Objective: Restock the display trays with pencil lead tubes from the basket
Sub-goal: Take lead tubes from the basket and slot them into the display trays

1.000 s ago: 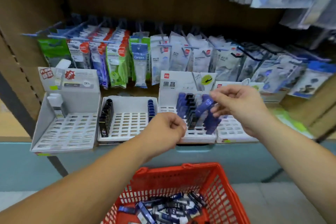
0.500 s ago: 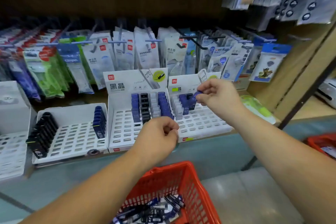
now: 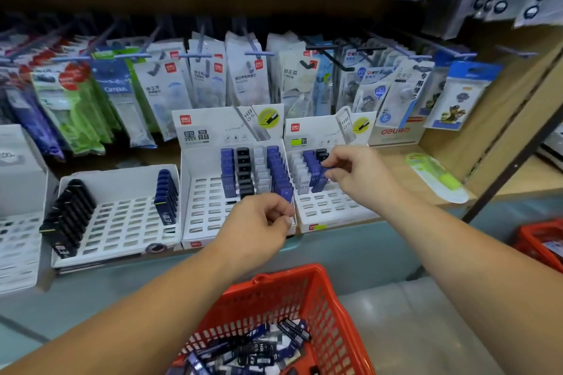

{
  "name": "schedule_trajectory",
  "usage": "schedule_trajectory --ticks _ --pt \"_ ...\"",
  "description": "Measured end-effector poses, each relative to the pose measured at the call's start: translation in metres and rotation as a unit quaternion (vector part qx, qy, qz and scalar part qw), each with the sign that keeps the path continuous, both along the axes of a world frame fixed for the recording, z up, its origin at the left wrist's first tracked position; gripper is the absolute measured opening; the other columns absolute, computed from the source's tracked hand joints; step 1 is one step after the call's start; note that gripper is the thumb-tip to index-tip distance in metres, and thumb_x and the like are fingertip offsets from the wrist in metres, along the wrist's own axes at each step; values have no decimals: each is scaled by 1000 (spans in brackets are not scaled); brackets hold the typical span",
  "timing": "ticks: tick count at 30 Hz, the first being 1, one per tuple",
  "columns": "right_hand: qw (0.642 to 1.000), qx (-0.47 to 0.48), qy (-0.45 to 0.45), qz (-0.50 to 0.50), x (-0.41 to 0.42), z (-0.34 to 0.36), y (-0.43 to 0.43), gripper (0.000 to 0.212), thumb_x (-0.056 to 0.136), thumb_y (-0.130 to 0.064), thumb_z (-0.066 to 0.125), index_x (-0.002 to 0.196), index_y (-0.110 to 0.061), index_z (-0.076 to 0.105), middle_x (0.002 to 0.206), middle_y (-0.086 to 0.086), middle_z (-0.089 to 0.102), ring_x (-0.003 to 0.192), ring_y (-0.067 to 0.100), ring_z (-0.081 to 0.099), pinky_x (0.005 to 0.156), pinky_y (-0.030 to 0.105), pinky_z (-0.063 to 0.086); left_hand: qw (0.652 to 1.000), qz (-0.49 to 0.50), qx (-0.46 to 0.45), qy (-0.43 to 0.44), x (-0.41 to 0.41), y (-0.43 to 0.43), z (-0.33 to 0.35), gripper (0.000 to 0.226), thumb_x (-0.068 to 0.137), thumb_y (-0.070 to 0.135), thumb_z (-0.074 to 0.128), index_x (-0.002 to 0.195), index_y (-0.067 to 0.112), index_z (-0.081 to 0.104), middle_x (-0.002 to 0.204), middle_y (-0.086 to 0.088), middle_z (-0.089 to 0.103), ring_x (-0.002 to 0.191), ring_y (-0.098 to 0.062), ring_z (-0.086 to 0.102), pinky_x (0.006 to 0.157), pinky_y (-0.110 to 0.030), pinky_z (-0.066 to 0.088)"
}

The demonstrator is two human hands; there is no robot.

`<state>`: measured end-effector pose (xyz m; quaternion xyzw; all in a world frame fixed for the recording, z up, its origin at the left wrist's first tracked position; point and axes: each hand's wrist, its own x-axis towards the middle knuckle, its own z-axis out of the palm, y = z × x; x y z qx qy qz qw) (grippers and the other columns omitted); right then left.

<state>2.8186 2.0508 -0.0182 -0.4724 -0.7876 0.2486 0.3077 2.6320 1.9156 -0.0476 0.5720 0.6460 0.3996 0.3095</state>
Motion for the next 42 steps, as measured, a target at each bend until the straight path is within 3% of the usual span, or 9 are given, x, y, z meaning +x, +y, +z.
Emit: schedule_trajectory --ticks 4,7,12,16,20,23,27,36,42 --pt "1000 -10 -23 9 -8 -6 -3 19 92 -5 72 92 -23 78 79 -16 68 71 -6 60 71 10 43 1000 -4 -2 9 -2 -4 1 17 96 7 66 90 21 72 77 2 69 59 1 55 63 -17 50" --pt "999 -4 -30 -18 -8 -6 -7 12 89 -15 77 92 -25 70 77 -11 68 72 2 61 73 25 50 1000 -7 -4 28 -7 -10 4 20 95 8 66 89 26 70 81 6 70 63 4 57 65 -11 48" --pt "988 16 -97 -123 -1 -6 -35 43 78 -59 71 75 -21 50 67 -5 60 70 18 59 66 36 46 999 10 -21 49 -18 -40 16 11 96 12 67 95 23 70 82 6 68 72 -7 61 66 -7 46" --pt "973 -15 -225 -47 3 -31 -88 58 83 -71 56 64 -16 50 63 -3 59 72 21 60 63 33 44 998 11 -50 38 -21 -85 23 11 96 12 67 105 18 70 92 -5 72 80 -16 68 65 -11 50" --pt "915 -18 -377 142 -21 -54 -144 59 86 -76 50 68 -19 51 68 -5 57 75 19 57 64 33 43 992 33 -92 76 -35 -137 8 16 95 13 68 111 15 70 96 -3 70 82 -13 65 67 -9 47" --pt "836 -100 -468 269 -39 -80 -185 69 84 -86 38 79 -21 59 77 -5 63 81 22 61 71 35 49 984 76 -139 80 -48 -173 -31 13 94 12 68 107 13 70 92 -5 73 76 -14 66 73 -23 55" --pt "745 -218 -540 325 -45 -115 -222 81 92 -82 29 115 -15 69 119 10 68 110 30 63 91 34 50 971 81 -203 93 -55 -209 -97 12 93 11 63 99 21 65 90 -4 73 74 -15 67 65 -18 53" --pt "842 -419 -320 112 -29 -212 -238 92 77 -94 40 139 -29 56 145 0 53 136 27 49 115 41 35 928 25 -361 92 -68 -219 -214 20 97 22 63 116 14 64 108 -12 71 98 -29 69 83 -39 58" --pt "774 -373 -474 193 -4 -279 -225 91 83 -74 65 158 -37 29 169 6 20 154 29 22 119 44 27 864 -94 -450 203 -85 -238 -262 61 90 30 73 145 21 48 137 -8 59 121 -27 60 97 -30 48"
